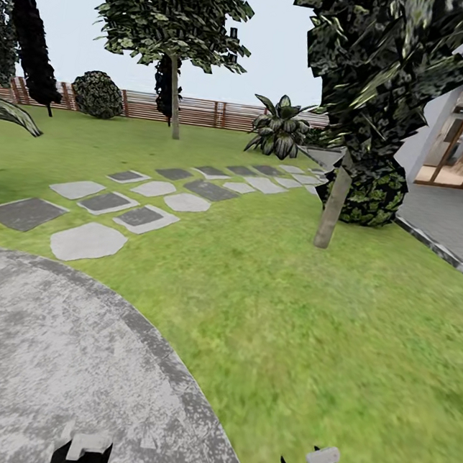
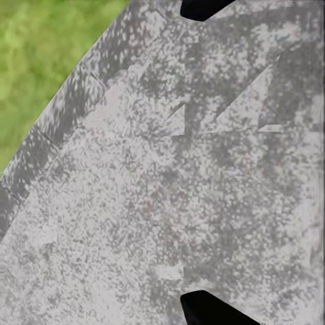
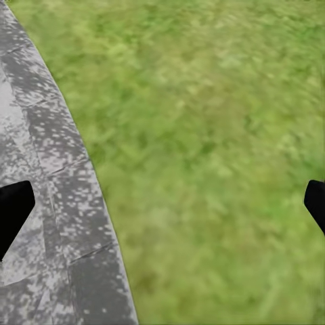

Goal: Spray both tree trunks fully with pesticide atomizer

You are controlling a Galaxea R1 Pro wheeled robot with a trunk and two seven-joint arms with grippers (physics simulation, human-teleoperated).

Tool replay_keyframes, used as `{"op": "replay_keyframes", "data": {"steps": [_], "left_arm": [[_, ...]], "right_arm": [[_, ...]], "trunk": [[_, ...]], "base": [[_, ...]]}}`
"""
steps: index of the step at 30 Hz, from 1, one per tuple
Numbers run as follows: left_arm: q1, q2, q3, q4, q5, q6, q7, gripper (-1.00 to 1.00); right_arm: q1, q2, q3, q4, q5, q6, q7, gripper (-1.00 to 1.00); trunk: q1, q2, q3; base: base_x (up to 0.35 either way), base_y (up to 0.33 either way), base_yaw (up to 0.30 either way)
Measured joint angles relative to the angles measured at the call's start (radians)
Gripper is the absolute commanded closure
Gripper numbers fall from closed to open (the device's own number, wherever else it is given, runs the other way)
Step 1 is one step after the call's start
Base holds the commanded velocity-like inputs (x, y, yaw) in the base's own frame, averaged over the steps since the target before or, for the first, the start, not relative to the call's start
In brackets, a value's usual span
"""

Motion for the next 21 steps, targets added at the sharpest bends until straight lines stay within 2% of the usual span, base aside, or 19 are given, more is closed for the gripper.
{"op": "replay_keyframes", "data": {"steps": [6,10,12,16,21], "left_arm": [[0.002,0.002,0.0,0.025,0.0,-0.014,0.0,-1.0],[0.004,0.002,-0.001,0.03,0.0,-0.012,0.0,-1.0],[0.005,0.002,-0.001,0.034,0.002,-0.011,0.0,-1.0],[0.006,0.0,0.0,0.056,0.005,-0.013,0.001,-1.0],[0.006,-0.004,-0.001,0.062,0.006,-0.013,0.001,-1.0]], "right_arm": [[0.003,0.004,0.003,-0.002,0.006,-0.001,0.002,-1.0],[0.003,-0.01,-0.006,-0.002,0.0,0.001,0.003,-1.0],[0.003,-0.007,-0.004,-0.001,-0.001,0.001,0.002,-1.0],[0.003,-0.001,-0.007,0.0,-0.001,0.001,-0.001,-1.0],[0.003,-0.008,-0.087,0.005,-0.007,0.001,-0.004,-1.0]], "trunk": [[0.0,0.0,0.0],[0.0,0.0,0.0],[0.0,0.0,0.0],[0.0,0.0,-0.001],[0.0,0.0,-0.002]], "base": [[0.013,0.0,0.0],[0.001,0.0,0.0],[0.0,0.0,0.009],[0.0,0.0,0.184],[0.0,0.0,0.263]]}}
